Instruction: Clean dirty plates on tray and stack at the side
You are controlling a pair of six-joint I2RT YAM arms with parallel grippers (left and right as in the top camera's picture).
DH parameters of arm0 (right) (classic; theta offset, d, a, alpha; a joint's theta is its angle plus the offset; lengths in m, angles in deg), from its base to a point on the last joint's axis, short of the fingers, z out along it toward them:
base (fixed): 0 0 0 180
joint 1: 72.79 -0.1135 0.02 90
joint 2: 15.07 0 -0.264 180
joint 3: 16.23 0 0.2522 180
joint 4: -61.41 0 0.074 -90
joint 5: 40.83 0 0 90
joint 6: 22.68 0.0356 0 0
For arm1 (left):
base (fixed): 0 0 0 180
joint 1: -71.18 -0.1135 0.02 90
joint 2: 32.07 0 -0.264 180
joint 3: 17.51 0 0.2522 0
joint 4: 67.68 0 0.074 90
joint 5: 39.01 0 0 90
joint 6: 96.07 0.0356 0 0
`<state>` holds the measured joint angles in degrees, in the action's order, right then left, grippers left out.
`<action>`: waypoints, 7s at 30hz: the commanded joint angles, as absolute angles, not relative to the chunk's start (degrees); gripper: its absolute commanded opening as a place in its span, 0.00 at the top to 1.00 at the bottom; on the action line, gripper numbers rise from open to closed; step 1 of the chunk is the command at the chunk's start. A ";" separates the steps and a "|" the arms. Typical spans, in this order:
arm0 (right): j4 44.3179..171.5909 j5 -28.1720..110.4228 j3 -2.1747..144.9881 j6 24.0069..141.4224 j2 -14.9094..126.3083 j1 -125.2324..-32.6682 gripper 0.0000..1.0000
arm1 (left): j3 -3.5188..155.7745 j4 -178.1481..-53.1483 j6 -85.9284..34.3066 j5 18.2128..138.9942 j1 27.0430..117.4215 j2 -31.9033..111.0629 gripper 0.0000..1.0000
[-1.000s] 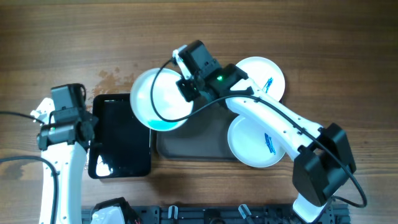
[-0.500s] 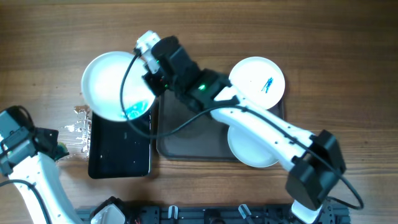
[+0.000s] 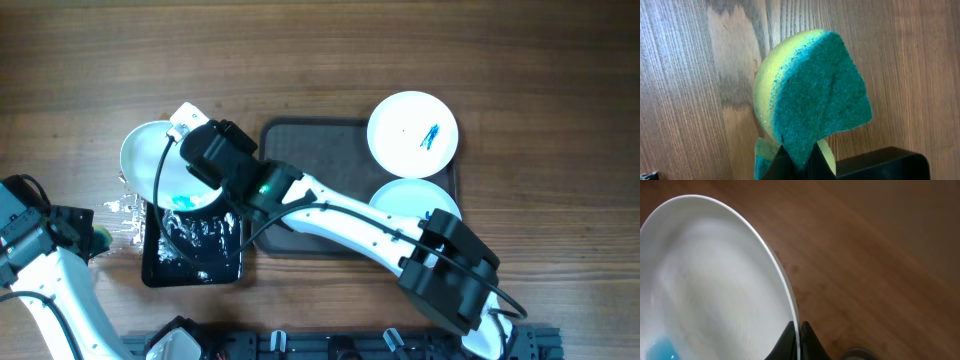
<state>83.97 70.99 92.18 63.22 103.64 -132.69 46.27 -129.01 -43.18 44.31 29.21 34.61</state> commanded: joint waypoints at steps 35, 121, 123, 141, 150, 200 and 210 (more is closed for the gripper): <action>71.92 116.78 89.80 50.63 104.74 -140.51 0.96 | 47.71 -128.88 -42.26 45.64 28.90 37.06 0.96; 118.83 33.51 80.82 73.78 90.38 -46.07 0.45 | 47.69 -119.99 -40.77 44.97 77.73 46.17 0.96; 116.90 26.89 80.82 64.05 88.50 -50.02 0.45 | 47.69 -119.68 -40.79 44.97 77.73 46.17 0.96; 119.33 1.97 80.66 23.74 94.92 -74.70 0.17 | 47.69 -119.57 -40.77 44.97 78.93 46.17 0.96; 109.58 -6.16 80.90 33.12 100.87 -74.70 0.14 | 47.69 -119.59 -40.77 44.97 80.09 46.17 0.96; 116.80 29.95 76.75 61.29 100.89 -74.87 0.81 | 47.69 -119.57 -39.44 44.97 80.09 46.17 0.96; 117.21 26.40 73.84 61.54 100.87 -80.84 0.96 | 47.69 -119.53 -39.44 44.97 80.09 46.17 0.96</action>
